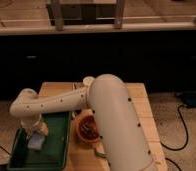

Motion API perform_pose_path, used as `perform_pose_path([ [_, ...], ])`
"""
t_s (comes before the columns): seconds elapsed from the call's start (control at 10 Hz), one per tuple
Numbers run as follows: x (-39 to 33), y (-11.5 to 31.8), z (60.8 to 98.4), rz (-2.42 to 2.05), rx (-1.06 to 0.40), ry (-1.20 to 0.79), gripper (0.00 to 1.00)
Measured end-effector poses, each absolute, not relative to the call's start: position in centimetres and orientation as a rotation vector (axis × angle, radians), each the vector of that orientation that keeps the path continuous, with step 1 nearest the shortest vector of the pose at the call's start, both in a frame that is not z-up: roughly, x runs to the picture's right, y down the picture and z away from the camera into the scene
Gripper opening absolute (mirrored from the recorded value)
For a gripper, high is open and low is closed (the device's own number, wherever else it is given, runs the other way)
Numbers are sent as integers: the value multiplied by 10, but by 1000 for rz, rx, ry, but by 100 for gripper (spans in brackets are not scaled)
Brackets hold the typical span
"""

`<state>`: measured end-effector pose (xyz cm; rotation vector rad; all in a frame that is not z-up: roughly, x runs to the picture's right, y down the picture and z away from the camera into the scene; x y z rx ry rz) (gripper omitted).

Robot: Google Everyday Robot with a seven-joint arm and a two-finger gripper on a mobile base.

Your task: Wipe tray with sponge

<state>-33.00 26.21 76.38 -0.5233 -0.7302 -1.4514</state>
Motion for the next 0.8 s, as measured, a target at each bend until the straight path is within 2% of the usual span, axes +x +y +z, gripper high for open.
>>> perform_pose_path([
  [0.4, -288, 286, 746, -1455, -517, -753, 1],
  [0.8, -238, 251, 763, -1367, -507, -701, 1],
])
